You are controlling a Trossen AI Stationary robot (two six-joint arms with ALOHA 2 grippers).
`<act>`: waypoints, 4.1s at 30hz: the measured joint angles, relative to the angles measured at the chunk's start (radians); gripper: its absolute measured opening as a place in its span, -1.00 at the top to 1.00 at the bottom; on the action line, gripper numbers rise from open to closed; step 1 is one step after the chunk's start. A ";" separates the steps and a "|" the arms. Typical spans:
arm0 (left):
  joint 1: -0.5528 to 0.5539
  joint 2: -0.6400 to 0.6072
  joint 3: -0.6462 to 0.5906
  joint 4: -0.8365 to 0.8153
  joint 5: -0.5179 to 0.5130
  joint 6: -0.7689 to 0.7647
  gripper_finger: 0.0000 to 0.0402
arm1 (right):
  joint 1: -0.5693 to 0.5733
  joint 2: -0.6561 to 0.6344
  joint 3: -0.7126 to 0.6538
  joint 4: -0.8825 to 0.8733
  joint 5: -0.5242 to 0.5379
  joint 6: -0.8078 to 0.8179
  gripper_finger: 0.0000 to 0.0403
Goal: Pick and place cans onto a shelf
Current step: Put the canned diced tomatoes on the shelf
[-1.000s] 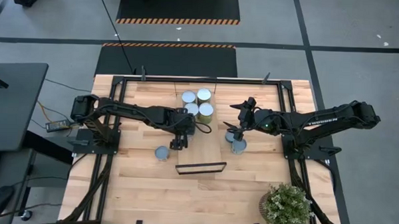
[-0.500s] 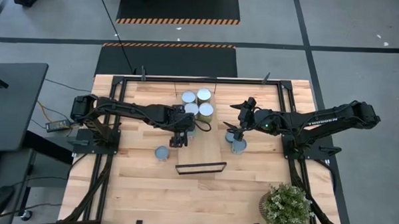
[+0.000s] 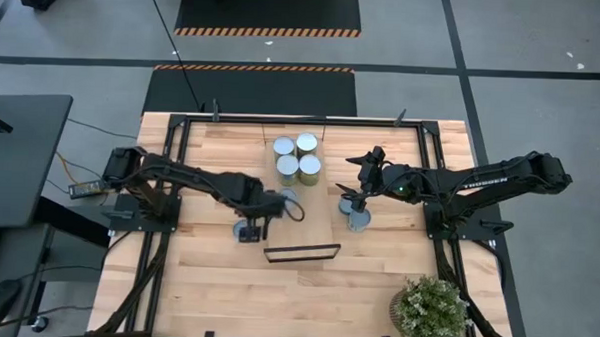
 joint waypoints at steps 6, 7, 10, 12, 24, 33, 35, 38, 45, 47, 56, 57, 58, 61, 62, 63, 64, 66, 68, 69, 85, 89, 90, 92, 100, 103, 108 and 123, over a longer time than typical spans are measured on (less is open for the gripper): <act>-0.083 0.000 0.000 -0.162 0.044 -0.167 -0.95 | 0.000 0.000 0.000 0.001 -0.002 0.004 -0.85; -0.096 0.000 0.000 -0.178 0.063 -0.176 -0.95 | 0.000 0.000 0.000 0.001 -0.002 0.004 -0.85; -0.138 0.000 0.000 -0.195 0.092 -0.196 -0.95 | 0.000 0.000 0.000 0.001 -0.002 0.004 -0.85; -0.171 0.000 -0.005 -0.208 0.074 -0.206 -0.95 | 0.000 0.000 0.000 0.000 -0.002 0.007 -0.85; -0.260 -0.096 -0.222 -0.165 0.027 -0.309 -0.95 | 0.000 0.000 0.000 0.008 -0.026 0.012 -0.85; -0.275 -0.338 -0.415 0.131 -0.043 -0.477 -0.95 | 0.000 0.000 0.000 0.012 -0.029 0.013 -0.85; -0.288 -0.355 -0.467 0.208 -0.047 -0.518 -0.95 | 0.000 0.000 0.000 0.010 -0.029 0.013 -0.85; -0.302 -0.360 -0.532 0.278 -0.069 -0.577 -0.95 | 0.000 0.000 0.000 0.011 -0.029 0.013 -0.85; -0.299 -0.359 -0.620 0.555 -0.177 -0.599 -0.95 | 0.000 0.000 0.000 0.021 -0.029 0.013 -0.85; -0.299 -0.350 -0.621 0.583 -0.221 -0.592 -0.95 | 0.000 0.000 0.000 0.021 -0.029 0.013 -0.85; -0.290 -0.290 -0.621 0.636 -0.238 -0.548 -0.94 | 0.000 0.000 0.000 0.024 -0.029 0.012 -0.85; -0.287 -0.281 -0.620 0.641 -0.228 -0.541 -0.92 | 0.000 0.000 0.000 0.026 -0.029 0.012 -0.85; -0.287 -0.271 -0.621 0.646 -0.219 -0.534 -0.90 | 0.000 0.000 0.000 0.026 -0.029 0.012 -0.85; -0.280 -0.257 -0.620 0.672 -0.205 -0.514 -0.78 | 0.000 0.000 0.000 0.031 -0.029 0.012 -0.85; -0.274 -0.254 -0.619 0.672 -0.200 -0.510 -0.72 | 0.000 0.000 0.000 0.032 -0.029 0.012 -0.85; -0.267 -0.253 -0.617 0.667 -0.194 -0.509 -0.67 | 0.000 0.000 0.000 0.031 -0.029 0.012 -0.85; -0.257 -0.253 -0.612 0.654 -0.191 -0.504 -0.60 | 0.000 0.000 0.000 0.032 -0.029 0.012 -0.85; -0.237 -0.256 -0.587 0.620 -0.177 -0.483 -0.49 | 0.000 0.000 0.000 0.032 -0.029 0.012 -0.85; -0.212 -0.260 -0.548 0.574 -0.166 -0.447 -0.41 | 0.000 0.000 0.001 0.036 -0.029 0.012 -0.85; -0.200 -0.260 -0.523 0.546 -0.165 -0.427 -0.41 | 0.000 0.000 0.000 0.039 -0.029 0.012 -0.85; 0.069 -0.254 -0.350 0.476 -0.126 -0.164 -0.49 | 0.008 0.000 0.000 0.039 -0.032 0.001 -0.85; 0.083 -0.242 -0.351 0.599 -0.105 -0.122 -0.48 | 0.008 0.000 0.000 0.041 -0.031 0.000 -0.85; 0.083 -0.235 -0.350 0.623 -0.102 -0.114 -0.48 | 0.008 0.000 0.001 0.041 -0.031 0.000 -0.85; 0.082 -0.212 -0.351 0.667 -0.102 -0.098 -0.48 | 0.007 0.000 0.001 0.044 -0.031 0.000 -0.85; 0.082 -0.088 -0.351 0.838 -0.103 -0.072 -0.49 | 0.008 0.000 0.000 0.045 -0.031 -0.003 -0.85; 0.082 -0.069 -0.350 0.882 -0.104 -0.062 -0.49 | 0.008 0.000 0.000 0.045 -0.031 -0.003 -0.85; 0.083 -0.068 -0.350 0.888 -0.166 -0.034 -0.49 | 0.008 0.000 0.000 0.045 -0.032 -0.004 -0.85; 0.083 -0.072 -0.350 0.901 -0.179 -0.020 -0.49 | 0.008 0.000 0.000 0.045 -0.036 -0.004 -0.85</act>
